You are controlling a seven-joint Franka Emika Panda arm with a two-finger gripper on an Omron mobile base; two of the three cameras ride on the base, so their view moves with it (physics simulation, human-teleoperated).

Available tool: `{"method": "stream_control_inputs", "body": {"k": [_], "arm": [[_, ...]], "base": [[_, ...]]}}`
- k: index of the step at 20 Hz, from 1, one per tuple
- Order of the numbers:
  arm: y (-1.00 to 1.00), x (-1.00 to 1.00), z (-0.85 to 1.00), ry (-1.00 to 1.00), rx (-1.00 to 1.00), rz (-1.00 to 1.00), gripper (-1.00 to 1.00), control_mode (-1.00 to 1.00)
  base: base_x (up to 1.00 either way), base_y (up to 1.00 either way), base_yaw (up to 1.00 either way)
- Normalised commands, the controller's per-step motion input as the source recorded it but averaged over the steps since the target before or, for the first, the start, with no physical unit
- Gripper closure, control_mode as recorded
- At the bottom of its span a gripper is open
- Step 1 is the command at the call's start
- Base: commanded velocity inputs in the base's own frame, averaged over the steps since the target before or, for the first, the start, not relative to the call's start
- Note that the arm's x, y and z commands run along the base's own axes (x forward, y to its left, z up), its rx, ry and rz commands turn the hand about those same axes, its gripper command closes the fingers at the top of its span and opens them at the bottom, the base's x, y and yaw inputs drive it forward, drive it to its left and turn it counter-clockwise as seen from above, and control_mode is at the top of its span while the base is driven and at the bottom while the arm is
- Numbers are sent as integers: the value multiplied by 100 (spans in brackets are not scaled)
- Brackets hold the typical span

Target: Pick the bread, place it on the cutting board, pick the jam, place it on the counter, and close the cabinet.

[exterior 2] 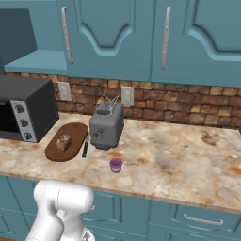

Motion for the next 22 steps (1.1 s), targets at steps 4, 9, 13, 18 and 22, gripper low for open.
{"method": "stream_control_inputs", "body": {"k": [4, 9, 13, 18, 22], "arm": [[31, -15, -16, 6, -3, 0, -100, -100], [38, -2, -20, 1, -5, 0, -100, -100], [43, 0, -20, 0, -5, 0, -100, -100], [49, 0, -11, 0, -5, 0, -100, -100], [41, 0, 0, 0, 0, 0, -100, -100]], "base": [[0, 0, 0], [0, 0, 0], [0, 0, 0], [0, 0, 0], [0, 0, 0]]}}
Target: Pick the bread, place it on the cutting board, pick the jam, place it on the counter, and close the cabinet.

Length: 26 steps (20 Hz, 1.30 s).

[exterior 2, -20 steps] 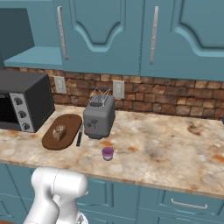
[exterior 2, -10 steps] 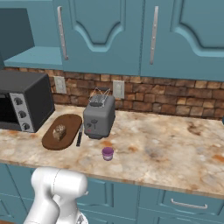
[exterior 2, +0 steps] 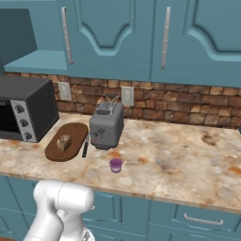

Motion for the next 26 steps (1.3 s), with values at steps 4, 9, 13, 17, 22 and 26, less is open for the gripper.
{"method": "stream_control_inputs", "body": {"k": [4, 9, 13, 17, 22, 26], "arm": [[39, -1, 0, 0, 0, 0, -100, -100], [35, -4, 0, 0, 0, 0, -100, -100], [34, -1, 0, 0, 0, 0, -100, -100], [33, 0, 0, 0, 0, 0, -100, -100], [29, 0, -5, 0, 0, 0, -100, -100], [26, 1, -14, 0, 0, 0, -100, -100]], "base": [[0, 0, 0], [0, 0, 0], [0, 0, 0], [0, 0, 0], [0, 0, 0], [0, 0, 0]]}}
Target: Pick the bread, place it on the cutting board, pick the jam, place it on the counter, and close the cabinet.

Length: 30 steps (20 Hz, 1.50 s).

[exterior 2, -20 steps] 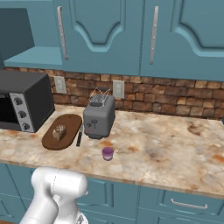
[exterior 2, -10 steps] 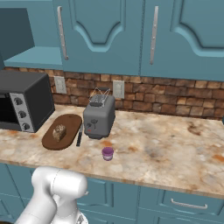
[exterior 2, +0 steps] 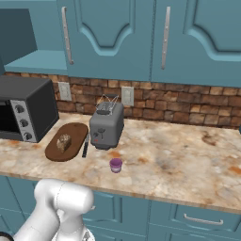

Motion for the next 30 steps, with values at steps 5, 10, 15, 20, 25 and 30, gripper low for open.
{"method": "stream_control_inputs", "body": {"k": [5, 10, 15, 20, 25, 30], "arm": [[32, 9, -19, 0, 0, 0, -100, -100], [22, 0, -1, 0, 0, -5, -100, -100], [14, 0, 0, 0, 0, -12, -100, -100], [12, 0, 0, 0, 0, -14, -100, -100], [5, 2, 0, 0, 0, -13, -100, -100], [0, 15, 0, -1, 0, -7, -100, -100]], "base": [[0, 0, 0], [0, 0, 0], [0, 0, 0], [0, 0, 0], [0, 0, 0], [0, 0, 0]]}}
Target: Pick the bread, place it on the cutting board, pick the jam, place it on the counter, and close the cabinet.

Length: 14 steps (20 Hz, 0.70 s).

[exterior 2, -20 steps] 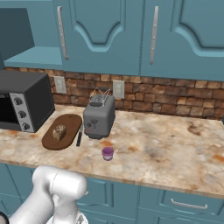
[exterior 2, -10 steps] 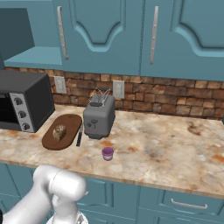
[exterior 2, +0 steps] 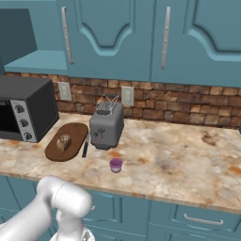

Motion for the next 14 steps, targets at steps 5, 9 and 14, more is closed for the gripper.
{"method": "stream_control_inputs", "body": {"k": [5, 9, 14], "arm": [[0, 20, 0, 0, 0, -5, -100, -100], [0, 3, 0, -5, 0, -4, -100, -100], [0, 0, 0, -6, 0, -8, -100, -100]], "base": [[0, 0, 0], [0, 0, 0], [0, 0, 0]]}}
